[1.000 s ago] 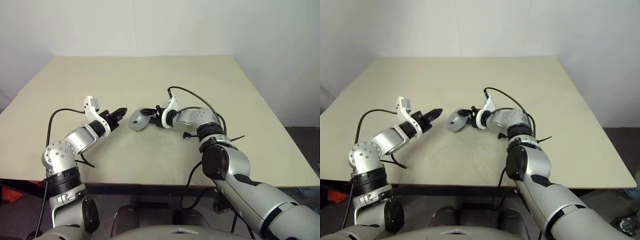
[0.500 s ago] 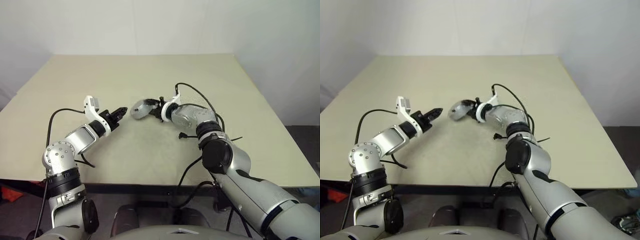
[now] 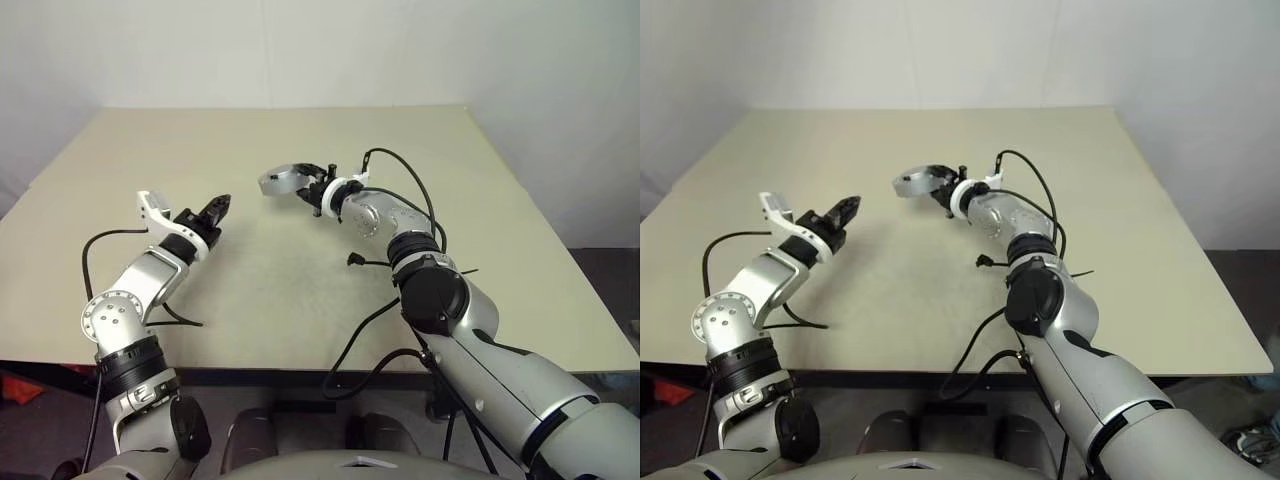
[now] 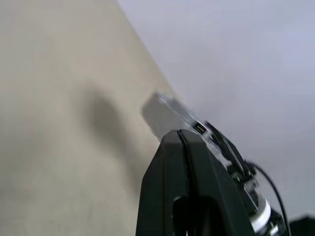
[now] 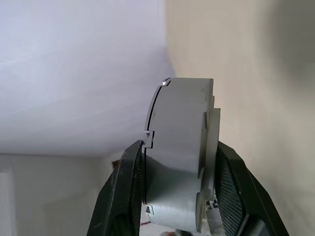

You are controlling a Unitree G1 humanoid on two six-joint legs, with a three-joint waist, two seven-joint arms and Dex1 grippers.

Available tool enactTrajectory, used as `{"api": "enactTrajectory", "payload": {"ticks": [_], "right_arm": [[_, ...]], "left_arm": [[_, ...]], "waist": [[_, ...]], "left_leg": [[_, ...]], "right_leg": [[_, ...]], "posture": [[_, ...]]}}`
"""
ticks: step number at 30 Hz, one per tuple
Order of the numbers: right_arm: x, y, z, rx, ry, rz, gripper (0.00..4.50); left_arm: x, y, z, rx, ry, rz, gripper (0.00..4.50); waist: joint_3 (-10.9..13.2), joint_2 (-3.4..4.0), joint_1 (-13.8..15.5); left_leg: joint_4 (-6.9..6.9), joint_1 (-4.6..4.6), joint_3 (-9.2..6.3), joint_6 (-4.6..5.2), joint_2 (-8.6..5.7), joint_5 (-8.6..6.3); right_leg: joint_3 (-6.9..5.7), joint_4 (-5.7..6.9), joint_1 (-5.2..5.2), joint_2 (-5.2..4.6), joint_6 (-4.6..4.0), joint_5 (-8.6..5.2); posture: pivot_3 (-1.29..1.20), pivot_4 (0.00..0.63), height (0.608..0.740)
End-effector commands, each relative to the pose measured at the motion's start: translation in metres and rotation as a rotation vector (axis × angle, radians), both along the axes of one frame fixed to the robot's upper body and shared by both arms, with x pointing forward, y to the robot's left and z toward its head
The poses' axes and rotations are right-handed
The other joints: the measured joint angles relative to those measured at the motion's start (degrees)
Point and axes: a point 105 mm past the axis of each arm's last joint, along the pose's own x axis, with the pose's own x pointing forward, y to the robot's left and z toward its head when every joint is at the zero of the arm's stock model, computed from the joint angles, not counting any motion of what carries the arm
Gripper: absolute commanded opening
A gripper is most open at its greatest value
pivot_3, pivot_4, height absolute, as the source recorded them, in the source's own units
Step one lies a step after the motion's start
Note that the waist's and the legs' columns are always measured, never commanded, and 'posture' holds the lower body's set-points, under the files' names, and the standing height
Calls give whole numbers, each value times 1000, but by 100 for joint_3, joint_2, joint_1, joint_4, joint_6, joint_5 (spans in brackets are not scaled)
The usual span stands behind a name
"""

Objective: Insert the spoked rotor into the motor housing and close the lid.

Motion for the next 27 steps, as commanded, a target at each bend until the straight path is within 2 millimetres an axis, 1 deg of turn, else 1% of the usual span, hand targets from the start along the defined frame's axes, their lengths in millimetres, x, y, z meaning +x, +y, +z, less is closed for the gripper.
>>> {"api": "enactTrajectory", "payload": {"ticks": [1,3,9,12,13,19,22,25,27], "right_arm": [[11,-11,39,67,-86,-55,1990],[10,-9,42,72,-91,-42,1990],[5,0,54,103,-119,12,1990],[-1,5,60,116,-150,65,1990],[-4,7,62,116,-164,88,1990],[-18,16,68,117,-231,188,1990],[-28,22,74,133,-276,255,1990],[-32,26,70,111,-278,277,1990],[-34,26,69,104,-279,280,1990]], "left_arm": [[-5,14,4,-31,-22,75,595],[-7,19,2,-55,-21,91,1236],[-3,11,7,-99,-38,62,3229],[-1,5,5,-221,-8,28,4275],[-1,2,6,-261,-2,10,4462],[-6,-14,21,-386,-53,-119,4462],[-11,-24,31,-434,-87,-195,4462],[-16,-34,37,-464,-109,-264,4462],[-18,-36,40,-483,-120,-287,4462]], "waist": [[0,-1,1],[8,-13,2],[18,-28,1],[21,-32,1],[21,-33,1],[24,-38,8],[24,-39,8],[24,-39,12],[24,-40,14]], "left_leg": [[3,-4,0,1,0,-1],[10,-10,-1,2,1,-1],[54,-10,-2,7,6,-5],[74,-8,-3,8,9,-6],[80,-9,-3,8,8,-6],[87,-11,-3,6,8,-6],[87,-11,-3,6,8,-6],[86,-11,-4,6,7,-6],[86,-11,-4,6,7,-6]], "right_leg": [[0,0,0,0,0,0],[0,0,-2,0,2,1],[0,32,-9,0,2,1],[0,47,-10,0,2,1],[2,53,-9,-1,2,1],[8,62,-9,-1,8,5],[8,62,-9,-1,10,6],[8,61,-9,0,11,6],[9,61,-9,-1,13,7]], "posture": [[0,0,740],[0,0,740],[0,0,740],[0,0,740],[0,0,740],[0,0,740],[0,0,740],[0,0,740],[0,0,740]]}}
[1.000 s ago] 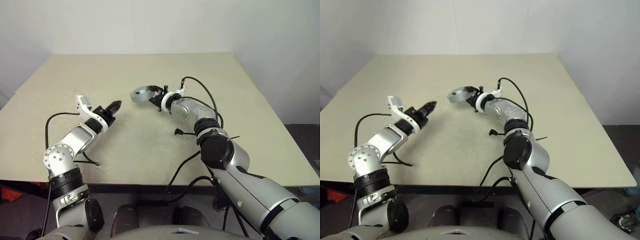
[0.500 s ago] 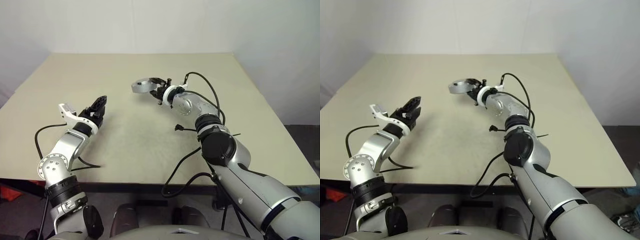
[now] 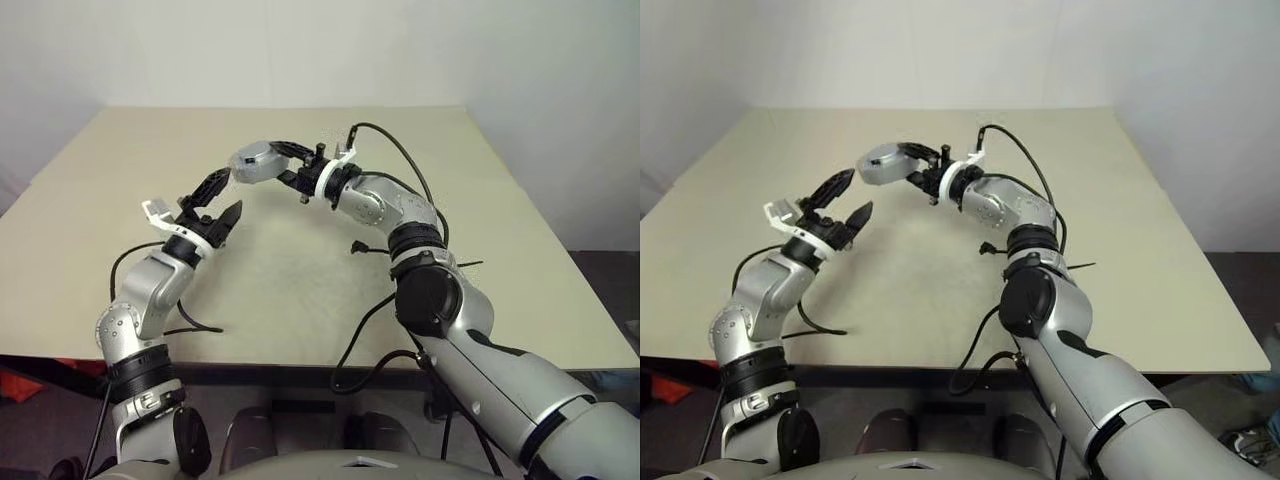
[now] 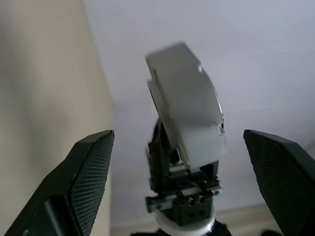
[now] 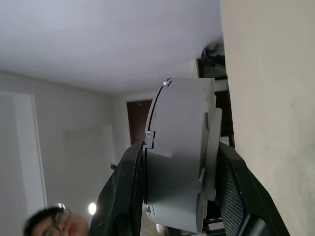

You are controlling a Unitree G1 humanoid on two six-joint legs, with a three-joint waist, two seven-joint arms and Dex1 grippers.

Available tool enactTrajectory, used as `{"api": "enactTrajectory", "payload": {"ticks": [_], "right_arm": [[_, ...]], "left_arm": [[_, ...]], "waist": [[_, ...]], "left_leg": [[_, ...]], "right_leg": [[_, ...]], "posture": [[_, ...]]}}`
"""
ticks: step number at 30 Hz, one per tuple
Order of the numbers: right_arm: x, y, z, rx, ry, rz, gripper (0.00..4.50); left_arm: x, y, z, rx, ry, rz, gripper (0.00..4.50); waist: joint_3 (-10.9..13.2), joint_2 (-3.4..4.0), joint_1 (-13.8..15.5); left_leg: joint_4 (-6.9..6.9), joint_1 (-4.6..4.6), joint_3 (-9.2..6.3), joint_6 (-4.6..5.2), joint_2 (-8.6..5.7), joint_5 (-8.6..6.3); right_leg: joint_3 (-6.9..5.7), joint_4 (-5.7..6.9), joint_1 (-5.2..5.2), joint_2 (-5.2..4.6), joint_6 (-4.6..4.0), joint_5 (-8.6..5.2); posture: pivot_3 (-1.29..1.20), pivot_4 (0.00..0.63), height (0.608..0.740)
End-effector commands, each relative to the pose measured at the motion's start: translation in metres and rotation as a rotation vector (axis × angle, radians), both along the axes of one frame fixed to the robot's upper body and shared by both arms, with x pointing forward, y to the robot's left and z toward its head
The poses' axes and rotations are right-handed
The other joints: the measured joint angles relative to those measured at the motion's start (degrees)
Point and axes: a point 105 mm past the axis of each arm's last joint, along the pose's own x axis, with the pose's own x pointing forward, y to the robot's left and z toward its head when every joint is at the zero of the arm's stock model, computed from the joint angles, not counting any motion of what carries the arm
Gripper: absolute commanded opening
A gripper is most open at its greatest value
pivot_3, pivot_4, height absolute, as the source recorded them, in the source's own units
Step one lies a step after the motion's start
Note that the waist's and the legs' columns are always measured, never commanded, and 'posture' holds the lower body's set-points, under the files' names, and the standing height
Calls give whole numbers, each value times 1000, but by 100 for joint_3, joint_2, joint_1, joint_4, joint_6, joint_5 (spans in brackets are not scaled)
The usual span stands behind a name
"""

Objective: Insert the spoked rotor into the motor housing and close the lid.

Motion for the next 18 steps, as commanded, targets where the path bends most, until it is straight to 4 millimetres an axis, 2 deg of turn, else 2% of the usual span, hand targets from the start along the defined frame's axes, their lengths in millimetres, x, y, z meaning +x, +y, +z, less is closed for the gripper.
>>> {"api": "enactTrajectory", "payload": {"ticks": [1,6,18], "right_arm": [[-3,-4,25,67,-83,8,1990],[-14,2,18,31,-104,71,1990],[-18,0,10,17,-117,90,1990]], "left_arm": [[-7,-4,16,-35,-73,-43,4462],[-7,-5,20,-60,-89,-55,4462],[4,10,20,-82,-70,16,4462]], "waist": [[0,0,1],[0,-1,0],[0,-3,-1]], "left_leg": [[0,1,0,0,0,0],[1,0,0,-3,-1,1],[3,1,0,-5,-1,3]], "right_leg": [[1,0,0,0,2,1],[3,0,0,0,8,4],[5,1,1,0,16,8]], "posture": [[0,0,740],[0,0,740],[0,0,740]]}}
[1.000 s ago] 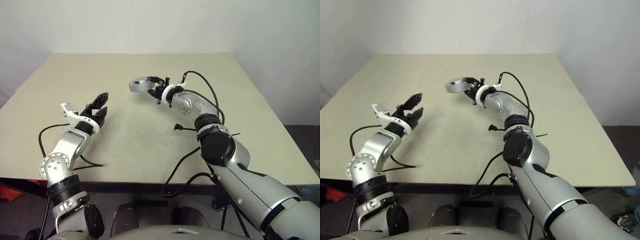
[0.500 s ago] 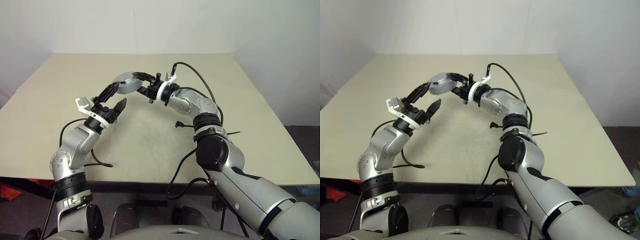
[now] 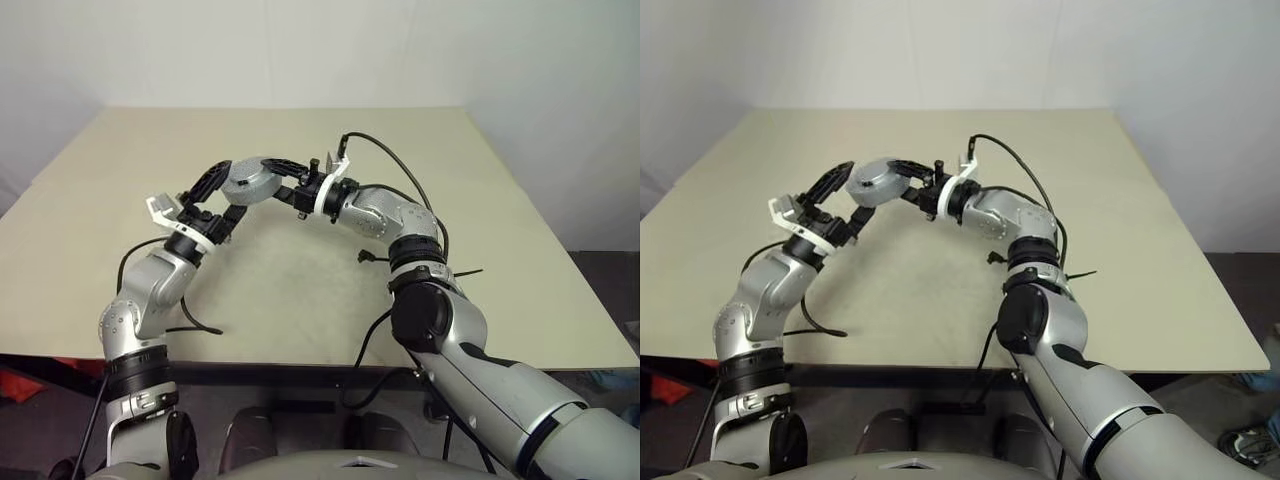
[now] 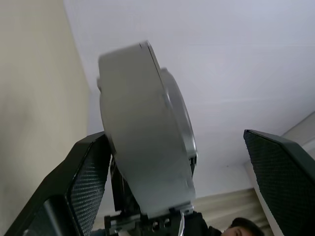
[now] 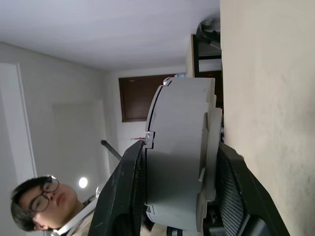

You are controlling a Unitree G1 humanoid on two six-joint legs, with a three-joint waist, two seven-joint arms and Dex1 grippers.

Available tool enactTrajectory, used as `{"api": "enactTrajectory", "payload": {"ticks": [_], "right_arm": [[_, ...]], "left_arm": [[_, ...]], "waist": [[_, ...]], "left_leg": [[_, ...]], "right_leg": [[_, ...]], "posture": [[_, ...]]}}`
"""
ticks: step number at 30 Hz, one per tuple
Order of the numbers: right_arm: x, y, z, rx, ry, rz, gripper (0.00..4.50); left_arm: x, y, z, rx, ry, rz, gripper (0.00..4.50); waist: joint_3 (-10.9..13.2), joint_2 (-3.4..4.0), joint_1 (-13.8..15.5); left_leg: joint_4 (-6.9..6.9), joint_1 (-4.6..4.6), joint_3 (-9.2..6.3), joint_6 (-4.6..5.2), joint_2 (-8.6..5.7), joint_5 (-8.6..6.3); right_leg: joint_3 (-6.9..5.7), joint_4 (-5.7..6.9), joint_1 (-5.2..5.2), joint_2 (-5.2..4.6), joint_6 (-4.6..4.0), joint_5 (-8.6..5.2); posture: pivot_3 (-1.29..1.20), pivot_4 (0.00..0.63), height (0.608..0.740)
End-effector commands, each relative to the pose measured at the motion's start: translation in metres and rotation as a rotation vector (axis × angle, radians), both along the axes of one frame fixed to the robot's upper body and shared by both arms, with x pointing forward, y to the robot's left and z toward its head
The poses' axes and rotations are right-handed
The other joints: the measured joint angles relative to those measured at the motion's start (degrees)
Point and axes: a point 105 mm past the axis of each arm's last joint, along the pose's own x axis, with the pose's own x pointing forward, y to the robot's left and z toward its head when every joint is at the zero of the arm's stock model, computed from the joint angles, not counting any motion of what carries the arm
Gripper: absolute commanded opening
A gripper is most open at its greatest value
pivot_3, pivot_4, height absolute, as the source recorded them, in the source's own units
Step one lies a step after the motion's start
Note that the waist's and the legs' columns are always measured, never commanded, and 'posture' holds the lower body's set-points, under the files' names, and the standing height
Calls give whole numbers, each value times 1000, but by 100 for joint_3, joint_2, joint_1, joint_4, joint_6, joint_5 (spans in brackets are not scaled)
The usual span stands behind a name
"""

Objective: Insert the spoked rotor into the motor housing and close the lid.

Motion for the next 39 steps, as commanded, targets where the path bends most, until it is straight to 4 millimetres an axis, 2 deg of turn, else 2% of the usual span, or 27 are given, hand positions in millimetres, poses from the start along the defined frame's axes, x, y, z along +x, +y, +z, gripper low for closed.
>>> {"api": "enactTrajectory", "payload": {"ticks": [1,23,26,31,39], "right_arm": [[2,-5,23,61,-79,-9,1990],[1,-3,32,70,-117,-10,1990],[1,-2,32,68,-120,-9,1990],[2,-3,31,63,-120,-19,1990],[3,-3,32,32,-140,-36,1990]], "left_arm": [[1,7,18,-15,-66,23,4462],[15,-11,13,2,-51,-13,4462],[18,-14,12,1,-47,-14,3916],[18,-13,12,-8,-49,-9,2363],[18,-13,13,-10,-48,-10,2320]], "waist": [[0,0,0],[-1,-2,2],[-1,-2,4],[-1,-2,8],[-1,-4,8]], "left_leg": [[0,0,0,0,0,0],[2,0,0,-1,0,1],[3,0,0,-1,0,1],[3,-2,0,-1,0,1],[3,-1,0,-2,0,1]], "right_leg": [[0,0,0,0,0,0],[1,2,0,0,1,2],[1,2,0,0,2,2],[1,1,0,0,2,2],[1,3,0,0,2,3]], "posture": [[0,0,740],[0,0,740],[0,0,740],[0,0,740],[0,0,740]]}}
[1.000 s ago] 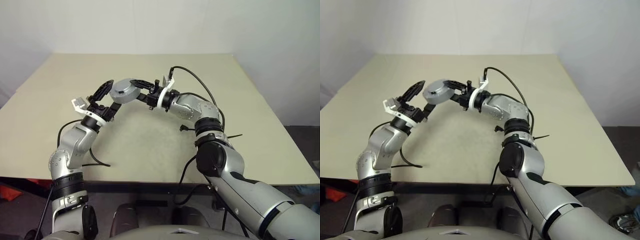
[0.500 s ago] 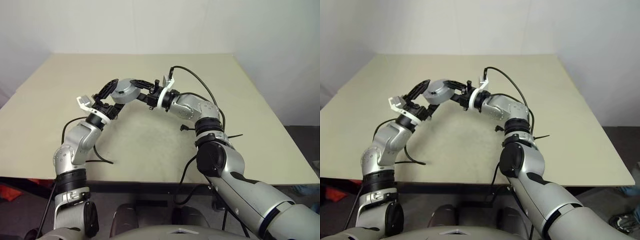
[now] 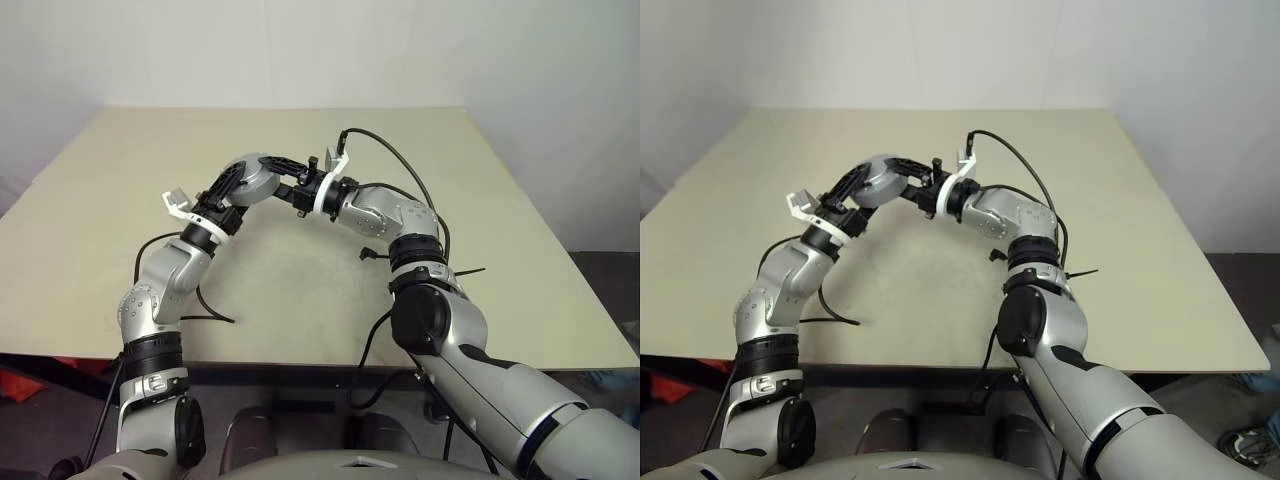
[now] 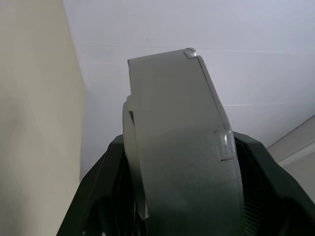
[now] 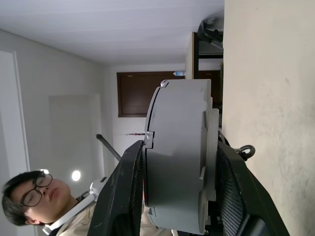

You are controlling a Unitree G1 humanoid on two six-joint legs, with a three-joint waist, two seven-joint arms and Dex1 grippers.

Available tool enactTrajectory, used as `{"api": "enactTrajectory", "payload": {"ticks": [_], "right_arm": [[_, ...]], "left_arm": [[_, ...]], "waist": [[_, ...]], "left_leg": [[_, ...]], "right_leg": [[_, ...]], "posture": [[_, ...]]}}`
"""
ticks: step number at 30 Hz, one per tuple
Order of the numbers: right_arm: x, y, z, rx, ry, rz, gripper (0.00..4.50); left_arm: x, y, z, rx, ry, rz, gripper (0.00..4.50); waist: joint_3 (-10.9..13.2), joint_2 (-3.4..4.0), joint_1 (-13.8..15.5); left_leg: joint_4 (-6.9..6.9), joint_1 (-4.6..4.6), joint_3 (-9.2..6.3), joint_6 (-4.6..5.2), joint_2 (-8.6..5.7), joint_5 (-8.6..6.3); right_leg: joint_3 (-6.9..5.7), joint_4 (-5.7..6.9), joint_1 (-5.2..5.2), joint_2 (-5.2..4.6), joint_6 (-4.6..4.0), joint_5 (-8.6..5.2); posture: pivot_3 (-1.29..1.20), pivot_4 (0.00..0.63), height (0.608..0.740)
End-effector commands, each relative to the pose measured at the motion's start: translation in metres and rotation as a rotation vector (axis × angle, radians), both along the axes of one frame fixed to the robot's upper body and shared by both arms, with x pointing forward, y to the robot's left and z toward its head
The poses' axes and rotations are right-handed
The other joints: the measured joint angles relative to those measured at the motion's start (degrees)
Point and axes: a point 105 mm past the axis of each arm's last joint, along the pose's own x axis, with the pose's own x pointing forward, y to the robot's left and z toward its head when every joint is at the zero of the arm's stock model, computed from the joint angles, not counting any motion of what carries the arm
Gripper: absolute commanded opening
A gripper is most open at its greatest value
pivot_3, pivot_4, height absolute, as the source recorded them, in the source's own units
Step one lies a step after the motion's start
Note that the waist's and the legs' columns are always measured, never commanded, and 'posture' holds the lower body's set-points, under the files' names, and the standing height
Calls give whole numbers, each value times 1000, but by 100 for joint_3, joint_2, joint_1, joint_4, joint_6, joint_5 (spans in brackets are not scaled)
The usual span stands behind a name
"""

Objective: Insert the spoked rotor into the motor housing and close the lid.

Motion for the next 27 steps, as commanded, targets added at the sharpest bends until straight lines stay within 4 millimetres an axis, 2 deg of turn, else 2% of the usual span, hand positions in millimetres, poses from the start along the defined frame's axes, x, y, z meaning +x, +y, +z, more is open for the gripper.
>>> {"api": "enactTrajectory", "payload": {"ticks": [1,3,11,16,24,27], "right_arm": [[4,-3,25,21,-96,-40,1990],[6,-4,24,10,-113,-62,1990],[24,-13,13,-89,-118,-202,4475],[27,-16,11,-91,-117,-227,4475],[32,-23,-4,-146,-97,-263,4475],[33,-23,-6,-151,-98,-262,4475]], "left_arm": [[0,3,14,12,-53,9,2320],[0,3,14,13,-54,10,2320],[1,4,14,24,-57,22,2320],[3,11,11,50,-48,73,2320],[-1,70,-13,98,37,357,2320],[-4,84,-21,135,64,425,2320]], "waist": [[0,0,0],[0,0,0],[0,-1,0],[0,-1,-2],[0,-2,-22],[0,-4,-15]], "left_leg": [[0,0,0,0,0,0],[0,0,0,0,0,0],[1,0,0,0,0,0],[0,0,0,0,0,0],[0,-3,0,0,1,0],[0,0,-1,0,0,0]], "right_leg": [[0,0,0,0,0,0],[0,0,0,0,0,0],[0,0,0,0,2,1],[0,-1,0,0,2,1],[0,-1,0,0,2,1],[-1,-2,0,0,2,1]], "posture": [[0,0,740],[0,0,740],[0,0,740],[0,0,740],[0,0,740],[0,0,740]]}}
